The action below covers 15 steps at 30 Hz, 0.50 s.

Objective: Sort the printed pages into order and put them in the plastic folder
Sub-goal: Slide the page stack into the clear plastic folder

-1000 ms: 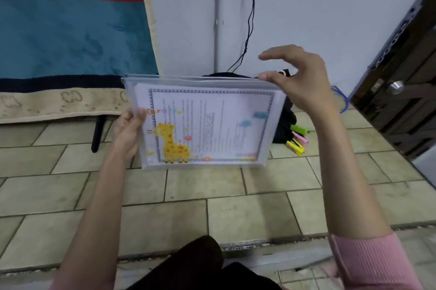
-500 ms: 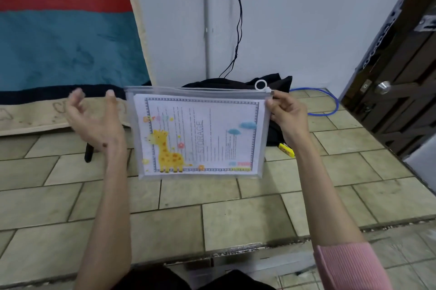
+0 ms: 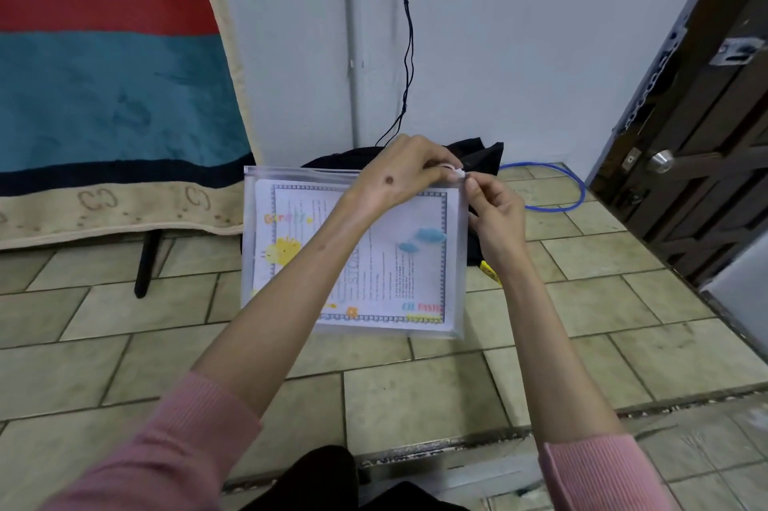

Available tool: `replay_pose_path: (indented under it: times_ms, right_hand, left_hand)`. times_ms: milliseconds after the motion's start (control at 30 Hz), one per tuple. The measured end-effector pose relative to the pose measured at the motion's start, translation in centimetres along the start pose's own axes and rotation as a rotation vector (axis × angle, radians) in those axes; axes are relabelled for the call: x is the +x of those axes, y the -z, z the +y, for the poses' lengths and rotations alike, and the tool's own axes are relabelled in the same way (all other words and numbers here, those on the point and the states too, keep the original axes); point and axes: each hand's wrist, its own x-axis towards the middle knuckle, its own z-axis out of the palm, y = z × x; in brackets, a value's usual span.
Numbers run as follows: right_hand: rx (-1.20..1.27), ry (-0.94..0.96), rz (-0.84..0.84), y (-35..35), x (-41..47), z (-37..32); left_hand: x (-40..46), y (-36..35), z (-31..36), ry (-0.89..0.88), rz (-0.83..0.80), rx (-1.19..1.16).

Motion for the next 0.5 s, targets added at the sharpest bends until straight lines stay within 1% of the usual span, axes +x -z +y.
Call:
replay_pose_path:
  times_ms: [100,200,300,400,500]
  right_hand:
    - [0.003,0.08,0.064,-1.0,0.1,0.0]
    - [0.019,0.133,0.107,-2.1,0.2,-0.1]
    - [0.031,0.125,0.138,-2.2,0.6,0.3]
    - [0.068,0.092,0.166,-1.3,1.1,0.6]
    - [0.049,0.07,0.167,-0.6,1.3,0.8]
  left_hand:
    - [0.1,0.4,0.2,0.019,0.082,-0.011]
    - [0.6,1.4,-0.2,0.02,0.094,0.143]
    - [0.5,2.6,-1.5,0.011,0.093,0.229]
    - [-0.4,4.0,-3.7,0.095,0.082,0.211]
    - [-1.8,5.6,-5.6,0.154,0.058,0.218]
